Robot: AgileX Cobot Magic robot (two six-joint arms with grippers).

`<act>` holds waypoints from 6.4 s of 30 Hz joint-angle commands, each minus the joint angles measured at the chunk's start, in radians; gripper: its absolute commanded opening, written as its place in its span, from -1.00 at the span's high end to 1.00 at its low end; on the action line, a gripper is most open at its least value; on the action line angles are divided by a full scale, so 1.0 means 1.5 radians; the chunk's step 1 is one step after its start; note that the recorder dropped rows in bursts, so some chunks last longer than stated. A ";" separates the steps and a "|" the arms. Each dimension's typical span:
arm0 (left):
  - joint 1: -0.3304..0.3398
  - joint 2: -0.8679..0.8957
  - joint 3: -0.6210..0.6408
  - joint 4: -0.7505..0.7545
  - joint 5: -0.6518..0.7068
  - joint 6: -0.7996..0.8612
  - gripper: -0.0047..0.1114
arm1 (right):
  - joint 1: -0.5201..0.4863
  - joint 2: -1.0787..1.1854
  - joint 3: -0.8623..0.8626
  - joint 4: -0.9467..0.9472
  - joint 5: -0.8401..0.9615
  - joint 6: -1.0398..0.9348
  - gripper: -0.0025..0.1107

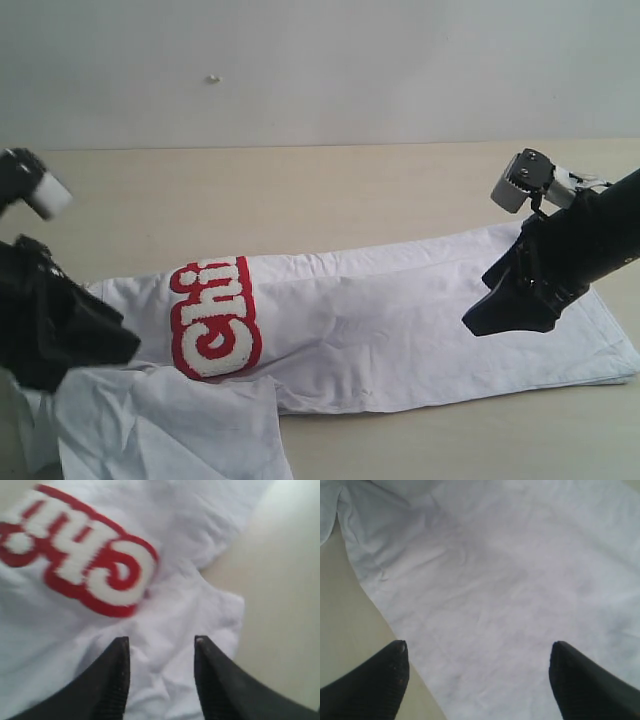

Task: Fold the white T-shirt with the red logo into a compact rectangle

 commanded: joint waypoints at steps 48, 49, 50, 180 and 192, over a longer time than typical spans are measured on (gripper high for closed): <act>-0.366 0.092 0.048 0.481 -0.159 -0.386 0.41 | -0.002 0.000 -0.004 0.010 0.002 -0.007 -0.36; -0.366 0.092 0.048 0.479 -0.159 -0.377 0.14 | -0.002 0.000 -0.004 0.010 0.002 -0.007 -0.36; -0.366 0.092 0.048 0.479 -0.162 -0.369 -0.07 | -0.002 0.000 -0.004 0.010 0.002 -0.006 -0.36; -0.517 0.153 0.026 0.891 -0.092 -0.569 -0.21 | -0.002 0.000 -0.004 0.049 0.024 -0.009 -0.36; -0.517 0.212 0.026 1.119 -0.112 -0.738 0.25 | -0.002 0.000 -0.004 0.055 0.030 -0.012 -0.36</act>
